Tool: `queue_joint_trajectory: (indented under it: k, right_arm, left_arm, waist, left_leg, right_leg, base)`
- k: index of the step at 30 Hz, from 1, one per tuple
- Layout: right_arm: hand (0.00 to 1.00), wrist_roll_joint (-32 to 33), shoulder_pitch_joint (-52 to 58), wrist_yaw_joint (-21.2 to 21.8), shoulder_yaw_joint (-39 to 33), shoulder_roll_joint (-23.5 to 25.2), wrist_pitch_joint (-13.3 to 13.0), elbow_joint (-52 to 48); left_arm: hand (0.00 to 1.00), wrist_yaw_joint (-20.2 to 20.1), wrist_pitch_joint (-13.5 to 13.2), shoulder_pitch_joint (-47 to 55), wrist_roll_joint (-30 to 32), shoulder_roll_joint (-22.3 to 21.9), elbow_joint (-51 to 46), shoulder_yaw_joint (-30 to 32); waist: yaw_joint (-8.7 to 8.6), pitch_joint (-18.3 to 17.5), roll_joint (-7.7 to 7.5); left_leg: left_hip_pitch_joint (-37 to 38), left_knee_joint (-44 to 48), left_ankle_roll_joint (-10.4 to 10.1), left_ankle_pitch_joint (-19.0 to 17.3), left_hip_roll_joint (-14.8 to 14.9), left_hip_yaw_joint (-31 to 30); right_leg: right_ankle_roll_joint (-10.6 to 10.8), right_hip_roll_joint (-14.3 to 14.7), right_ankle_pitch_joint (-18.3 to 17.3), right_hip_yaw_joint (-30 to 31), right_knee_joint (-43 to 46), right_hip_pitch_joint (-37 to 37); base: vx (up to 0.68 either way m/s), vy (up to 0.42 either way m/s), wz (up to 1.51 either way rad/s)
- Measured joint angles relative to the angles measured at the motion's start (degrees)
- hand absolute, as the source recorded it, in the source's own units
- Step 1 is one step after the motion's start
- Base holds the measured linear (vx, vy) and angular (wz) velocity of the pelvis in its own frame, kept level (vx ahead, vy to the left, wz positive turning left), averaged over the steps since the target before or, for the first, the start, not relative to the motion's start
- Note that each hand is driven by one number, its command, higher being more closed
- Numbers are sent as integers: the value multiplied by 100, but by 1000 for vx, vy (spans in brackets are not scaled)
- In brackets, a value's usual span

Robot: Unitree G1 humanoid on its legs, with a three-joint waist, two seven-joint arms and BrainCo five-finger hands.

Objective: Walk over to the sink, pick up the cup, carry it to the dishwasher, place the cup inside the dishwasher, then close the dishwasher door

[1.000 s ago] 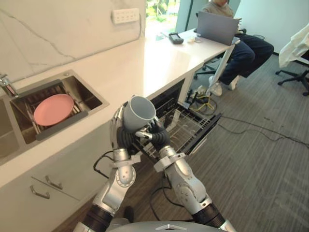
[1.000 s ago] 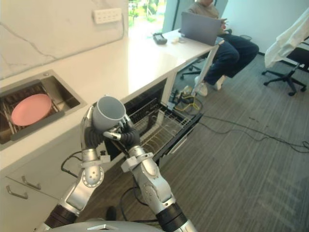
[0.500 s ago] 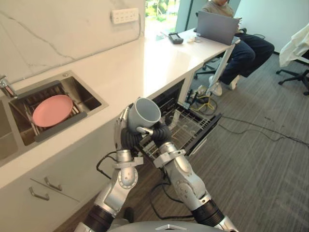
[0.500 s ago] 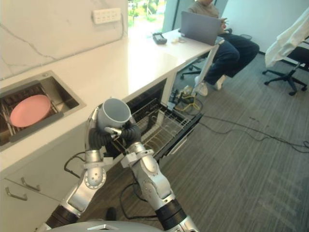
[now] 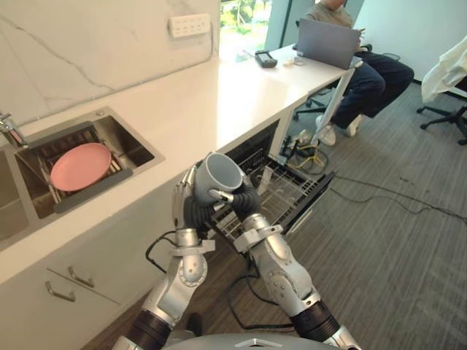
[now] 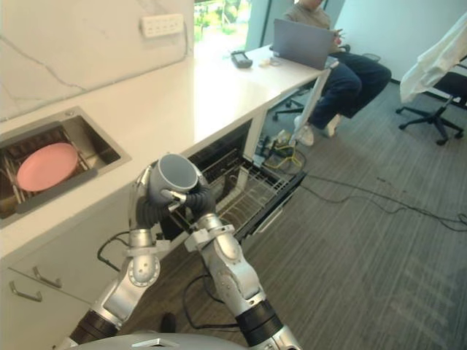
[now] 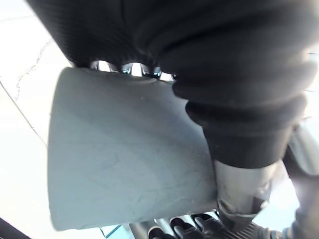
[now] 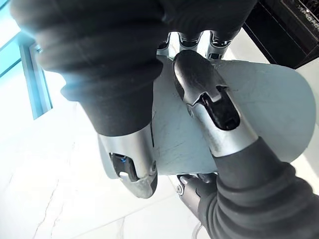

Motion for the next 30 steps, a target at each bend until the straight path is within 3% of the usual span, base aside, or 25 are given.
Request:
queue_joint_trajectory:
  k: [14,18,19,30]
  right_arm:
    - [100,-254,-131,6,54,-92,-31,83]
    - [100,-601,-131,-25,51,-92,-123,82]
    - [100,-641,-131,-26,50,-92,-124,82]
    - [100,-691,-131,-273,-613,-95,-125,77]
  left_arm:
    - [100,8,-4,1,-7,45,1,11]
    - [100,1,-43,-1,-64,44,0,12]
    - [0,1,-47,0,-88,44,0,12]
    - [0,-11,-121,183,-428,40,1,199]
  waist:
    - [9,-39,42]
    - [6,-39,42]
    - [6,-39,42]
    - [-4,-38,41]
  left_leg:
    - [-4,0,0,0,-3,-16]
    - [-4,0,0,0,-3,-17]
    - [-4,0,0,0,-3,-17]
    - [-4,0,0,0,-3,-17]
  right_leg:
    - [1,1,-1,-14,-4,3]
    - [2,1,-2,-14,-4,3]
    - [2,1,-2,-13,-4,3]
    - [3,0,-2,-13,-3,4]
  base:
    - [0,0,0]
    - [0,0,0]
    - [0,0,0]
    - [0,0,0]
